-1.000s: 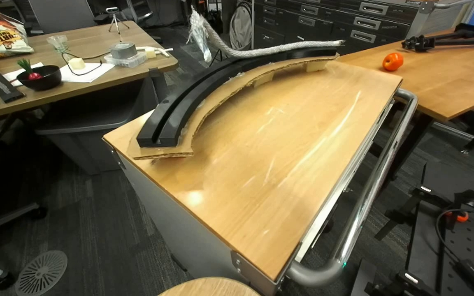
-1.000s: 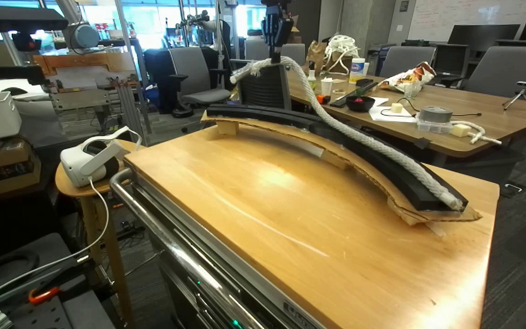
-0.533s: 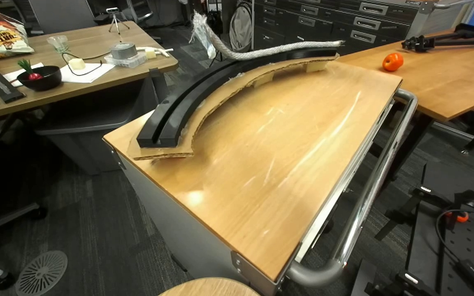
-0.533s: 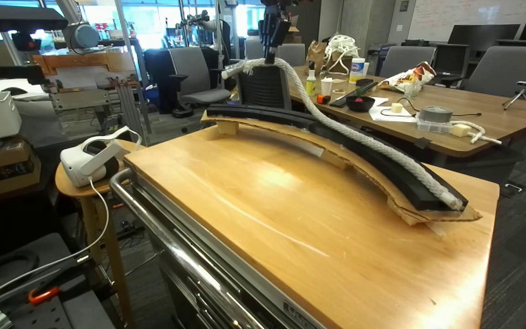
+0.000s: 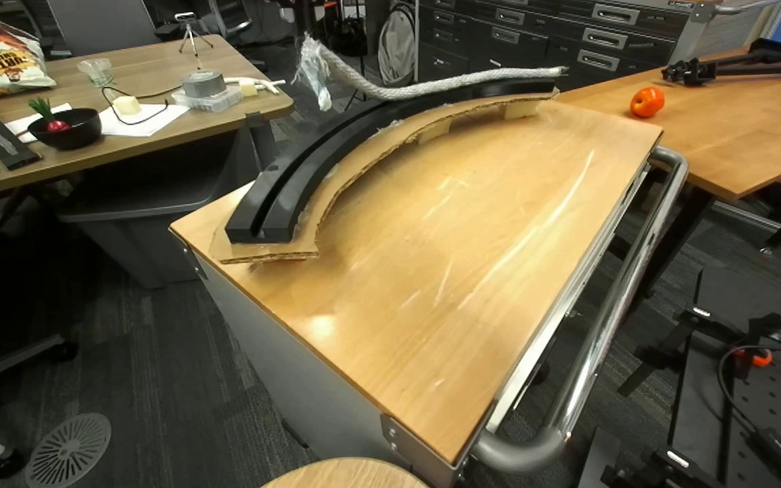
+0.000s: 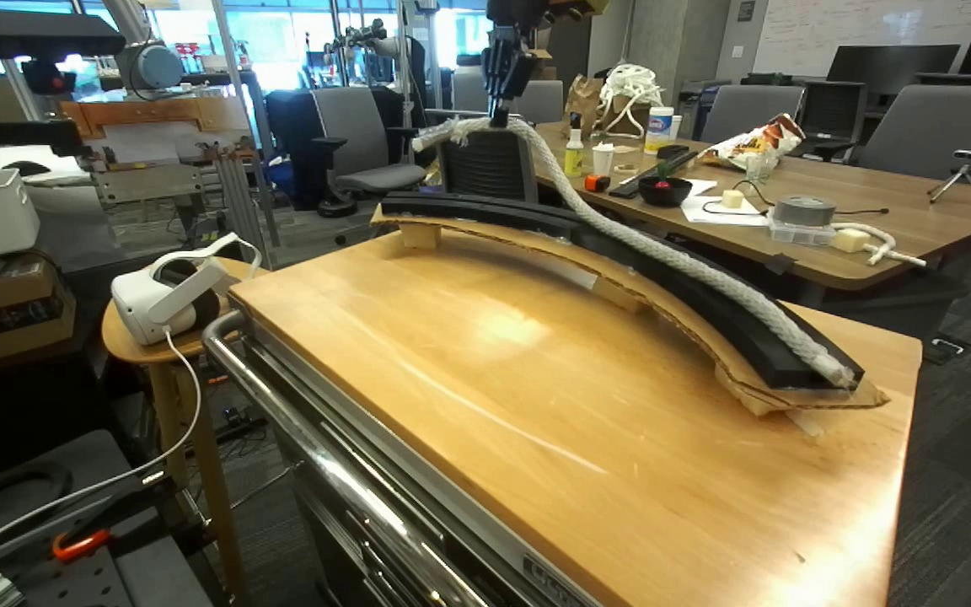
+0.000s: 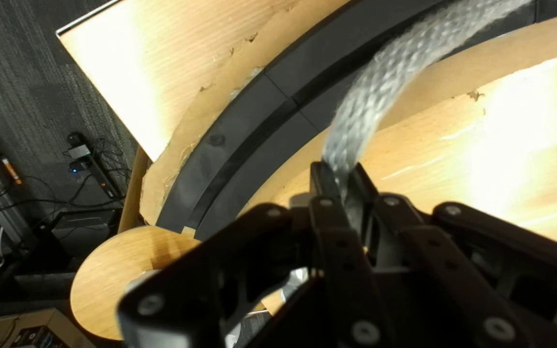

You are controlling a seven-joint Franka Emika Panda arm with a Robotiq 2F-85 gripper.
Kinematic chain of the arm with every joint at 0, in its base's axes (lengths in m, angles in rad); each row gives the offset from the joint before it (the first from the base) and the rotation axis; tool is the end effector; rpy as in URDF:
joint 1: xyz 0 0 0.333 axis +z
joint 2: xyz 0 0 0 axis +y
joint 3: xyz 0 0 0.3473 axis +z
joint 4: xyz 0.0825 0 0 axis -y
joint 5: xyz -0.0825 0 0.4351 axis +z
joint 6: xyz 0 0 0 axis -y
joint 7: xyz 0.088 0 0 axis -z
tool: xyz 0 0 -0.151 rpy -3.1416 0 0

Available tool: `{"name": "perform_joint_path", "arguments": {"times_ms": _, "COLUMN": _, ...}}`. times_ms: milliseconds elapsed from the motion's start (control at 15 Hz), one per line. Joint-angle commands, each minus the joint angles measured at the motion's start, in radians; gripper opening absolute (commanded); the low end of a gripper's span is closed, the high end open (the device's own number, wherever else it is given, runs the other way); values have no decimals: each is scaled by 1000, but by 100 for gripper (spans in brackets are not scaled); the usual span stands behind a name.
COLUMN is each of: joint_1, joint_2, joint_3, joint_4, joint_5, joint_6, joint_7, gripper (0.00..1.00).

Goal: Put the white rope on the black board

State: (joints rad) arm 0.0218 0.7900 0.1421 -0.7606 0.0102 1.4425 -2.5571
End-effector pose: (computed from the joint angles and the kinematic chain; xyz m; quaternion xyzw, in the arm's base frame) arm 0.8040 0.0880 0.4542 -0.2256 -0.9713 -0.0342 0.0674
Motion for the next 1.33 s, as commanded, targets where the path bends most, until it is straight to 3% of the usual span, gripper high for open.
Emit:
{"name": "perform_joint_path", "arguments": {"times_ms": 0, "joint_1": 11, "joint_2": 48, "joint_3": 12, "joint_4": 80, "joint_5": 26, "joint_6": -13, "joint_7": 41, "gripper": 10}}
{"name": "perform_joint_path", "arguments": {"times_ms": 667, "joint_1": 37, "joint_2": 64, "joint_3": 11, "joint_4": 40, "joint_5": 40, "joint_6": 97, "joint_7": 209, "gripper": 9}}
{"name": "perform_joint_path", "arguments": {"times_ms": 1267, "joint_1": -36, "joint_2": 69, "joint_3": 34, "joint_4": -5, "joint_5": 158, "joint_6": -42, "joint_7": 326, "gripper": 9}}
